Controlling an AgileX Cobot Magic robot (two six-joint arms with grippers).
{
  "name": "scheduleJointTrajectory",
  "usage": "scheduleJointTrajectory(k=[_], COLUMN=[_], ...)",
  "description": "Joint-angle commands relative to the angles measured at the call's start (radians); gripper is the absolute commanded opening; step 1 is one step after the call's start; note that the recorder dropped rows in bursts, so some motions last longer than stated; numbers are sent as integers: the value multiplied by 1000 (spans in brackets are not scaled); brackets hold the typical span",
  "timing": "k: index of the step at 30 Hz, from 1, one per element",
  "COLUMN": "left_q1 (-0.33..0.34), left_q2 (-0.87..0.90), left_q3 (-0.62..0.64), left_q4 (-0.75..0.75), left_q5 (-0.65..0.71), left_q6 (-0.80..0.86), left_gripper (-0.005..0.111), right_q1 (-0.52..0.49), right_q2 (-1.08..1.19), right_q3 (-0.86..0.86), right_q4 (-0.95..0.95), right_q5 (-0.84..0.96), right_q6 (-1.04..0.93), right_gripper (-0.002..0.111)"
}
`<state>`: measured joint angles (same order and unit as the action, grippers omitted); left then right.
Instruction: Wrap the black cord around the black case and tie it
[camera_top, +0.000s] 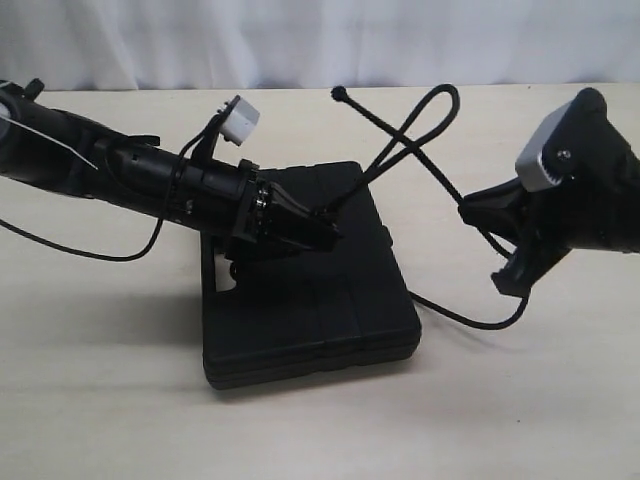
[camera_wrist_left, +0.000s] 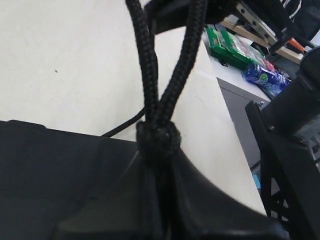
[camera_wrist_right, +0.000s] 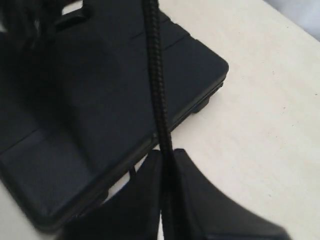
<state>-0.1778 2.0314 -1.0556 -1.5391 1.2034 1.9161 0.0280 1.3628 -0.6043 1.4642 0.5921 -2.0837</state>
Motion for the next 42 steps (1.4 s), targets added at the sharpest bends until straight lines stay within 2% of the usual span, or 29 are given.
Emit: scheduleJointTrajectory(k=[1,3,6,10,15,20,23,26,30,33,38,42], left_q1=[-27,-27,-27,-27,-8,3,-1,-34,-105,-134,-137,-137], left_q2=[-1,-1,-10,-53,-158,-270,-286,-277,-246,-206,-134,-130], left_q3=[-6,-6,-6,-6,-6,-6,-52,-111,-193,-245,-325,-329], left_q4=[0,0,2,2,-11,-205,-205,-205,-205,-205,-205,-205], left_q5=[16,11,4,-76,-168,-168,-184,-304,-508,-522,-502,-499], left_q6=[27,27,10,-3,-3,4,-14,-185,-298,-360,-527,-499], left_gripper=[1,8,25,48,61,61,61,61,61,59,37,13], right_q1=[75,110,145,148,148,148,148,148,148,148,148,148], right_q2=[-3,-3,-3,-3,-3,-3,-3,-3,-3,-3,-3,-3], right_q3=[-32,-56,-75,-77,-77,-77,-77,-77,-77,-77,-77,-77], right_q4=[161,202,250,252,252,252,254,254,254,254,254,254], right_q5=[-89,-120,-165,-176,-180,-180,-177,-177,-157,-149,-150,-150], right_q6=[-32,-32,-32,-24,-1,6,5,5,5,5,12,14], right_gripper=[4,4,4,4,4,4,4,4,4,4,4,5])
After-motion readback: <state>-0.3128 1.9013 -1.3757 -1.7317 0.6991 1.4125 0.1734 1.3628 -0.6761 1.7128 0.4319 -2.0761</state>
